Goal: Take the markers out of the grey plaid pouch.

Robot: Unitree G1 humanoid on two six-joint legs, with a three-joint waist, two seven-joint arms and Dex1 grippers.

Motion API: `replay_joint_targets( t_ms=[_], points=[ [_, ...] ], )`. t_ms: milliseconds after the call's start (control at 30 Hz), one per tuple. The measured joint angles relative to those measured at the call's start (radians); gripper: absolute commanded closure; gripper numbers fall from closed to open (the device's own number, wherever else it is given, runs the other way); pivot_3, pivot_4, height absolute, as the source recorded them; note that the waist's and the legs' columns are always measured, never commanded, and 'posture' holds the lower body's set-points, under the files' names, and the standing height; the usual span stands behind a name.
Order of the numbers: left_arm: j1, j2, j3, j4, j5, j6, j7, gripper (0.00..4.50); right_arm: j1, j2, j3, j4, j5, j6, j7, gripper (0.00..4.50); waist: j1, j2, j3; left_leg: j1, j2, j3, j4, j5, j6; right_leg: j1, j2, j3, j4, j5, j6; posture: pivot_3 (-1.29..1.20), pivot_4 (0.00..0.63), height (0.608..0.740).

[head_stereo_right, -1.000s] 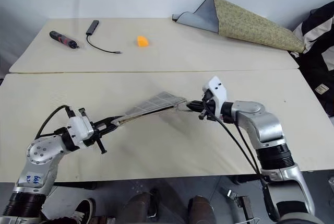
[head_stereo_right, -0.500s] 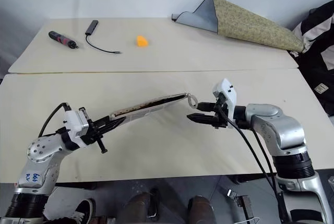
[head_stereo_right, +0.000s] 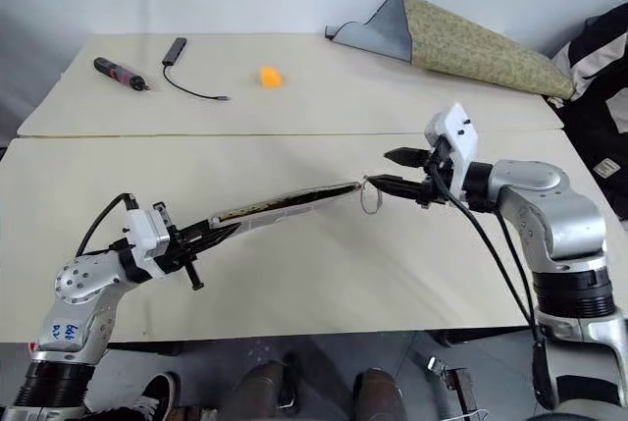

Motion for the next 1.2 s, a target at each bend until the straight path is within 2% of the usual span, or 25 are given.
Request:
replay_joint_targets(
  t_ms=[100, 200, 267, 400, 700, 933, 1200],
  points=[
    [-0.003, -0.002, -0.001, 0.001, 0.008, -0.003, -0.001, 4.5, -0.003, 0.083, 0.012, -0.096, 0.05, 0.034, -0.035, 3.39, 0.002, 0.0, 0.0, 0.0, 0.0, 0.0, 0.0, 0.0, 0.0, 0.0, 0.0, 0.0, 0.0, 0.0, 0.0, 0.0, 0.15, 0.74],
    [-0.007, -0.007, -0.009, 0.001, 0.021, -0.009, -0.001, 4.5, 0.0, 0.185, 0.087, -0.203, 0.099, 0.075, -0.089, 4.49, 0.002, 0.0, 0.0, 0.0, 0.0, 0.0, 0.0, 0.0, 0.0, -0.001, 0.0, 0.0, 0.001, 0.0, 0.0, 0.0, 0.15, 0.74],
    [-0.008, -0.016, -0.011, 0.0, 0.026, -0.009, 0.0, 4.5, 0.006, 0.193, 0.134, -0.236, 0.085, 0.07, -0.106, 4.49, 0.006, 0.0, 0.0, 0.0, -0.001, -0.001, 0.0, 0.0, 0.0, 0.0, -0.001, 0.0, 0.001, 0.0, 0.0, 0.0, 0.15, 0.74],
    [-0.002, -0.029, -0.012, -0.005, 0.03, -0.006, 0.01, 4.5, 0.05, 0.093, 0.236, -0.219, -0.057, -0.008, -0.081, 4.49, 0.024, 0.0, 0.0, 0.0, -0.001, 0.001, 0.002, -0.004, -0.002, 0.0, -0.001, 0.001, -0.001, 0.002, 0.002, 0.0, 0.15, 0.74],
    [0.0, -0.035, -0.035, -0.037, 0.038, 0.012, 0.008, 4.5, 0.049, 0.068, 0.302, -0.14, -0.237, -0.176, -0.055, 4.49, 0.024, 0.0, 0.0, -0.001, 0.0, 0.002, 0.002, -0.001, 0.001, -0.001, 0.0, 0.002, -0.001, 0.002, 0.002, 0.0, 0.15, 0.74],
    [-0.017, -0.037, -0.053, -0.036, 0.06, 0.011, 0.0, 4.5, 0.049, 0.071, 0.313, -0.129, -0.293, -0.213, -0.048, 4.49, 0.026, 0.0, 0.0, -0.001, 0.0, 0.002, 0.002, -0.001, 0.001, -0.001, 0.0, 0.002, -0.001, 0.002, 0.002, 0.0, 0.15, 0.74],
    [-0.019, -0.041, -0.088, -0.033, 0.091, -0.019, -0.022, 4.5, 0.039, 0.114, 0.273, -0.13, -0.238, -0.156, -0.054, 4.49, 0.025, 0.0, 0.0, -0.001, 0.0, 0.002, 0.002, -0.001, 0.001, -0.001, 0.0, 0.002, -0.001, 0.002, 0.002, 0.0, 0.15, 0.74]
  ],
)
